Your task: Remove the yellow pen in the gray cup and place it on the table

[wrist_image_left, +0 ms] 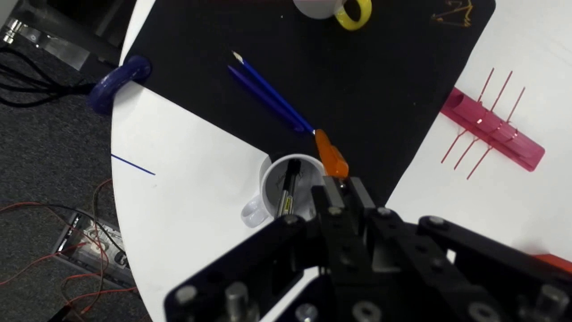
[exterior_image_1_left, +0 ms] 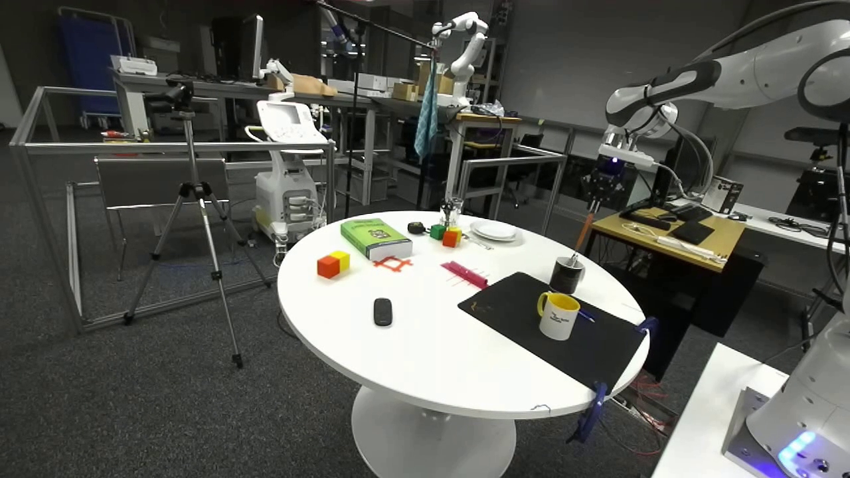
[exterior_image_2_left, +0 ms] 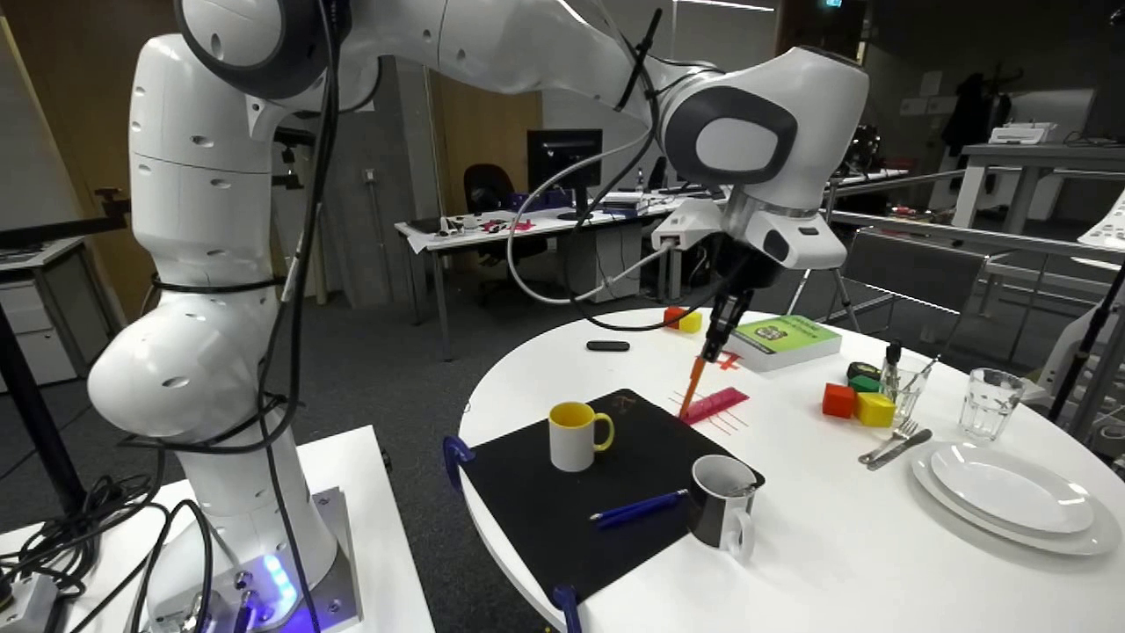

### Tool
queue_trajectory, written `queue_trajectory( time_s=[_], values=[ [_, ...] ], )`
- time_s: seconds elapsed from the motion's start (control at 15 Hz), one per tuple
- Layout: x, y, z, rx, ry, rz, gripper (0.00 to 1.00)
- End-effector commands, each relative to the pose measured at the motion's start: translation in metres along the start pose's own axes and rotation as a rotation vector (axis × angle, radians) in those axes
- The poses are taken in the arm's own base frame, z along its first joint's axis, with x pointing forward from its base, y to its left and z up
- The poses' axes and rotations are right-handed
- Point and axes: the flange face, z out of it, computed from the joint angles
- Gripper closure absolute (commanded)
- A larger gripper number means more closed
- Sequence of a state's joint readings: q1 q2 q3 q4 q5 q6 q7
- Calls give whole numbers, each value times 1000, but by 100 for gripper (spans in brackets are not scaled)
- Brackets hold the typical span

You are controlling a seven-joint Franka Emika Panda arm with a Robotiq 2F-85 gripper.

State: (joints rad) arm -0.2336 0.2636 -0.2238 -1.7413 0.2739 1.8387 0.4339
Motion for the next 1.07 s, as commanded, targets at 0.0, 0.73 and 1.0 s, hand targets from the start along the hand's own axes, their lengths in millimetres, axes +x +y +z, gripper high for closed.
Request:
queue_trajectory(
  time_s=[0.0,0.73,1.0],
  values=[
    [-20,-9,3,-59,-61,-69,98],
    [-46,-28,83,-323,-285,-229,98],
    [-39,-24,123,-458,-319,-236,98]
  ],
)
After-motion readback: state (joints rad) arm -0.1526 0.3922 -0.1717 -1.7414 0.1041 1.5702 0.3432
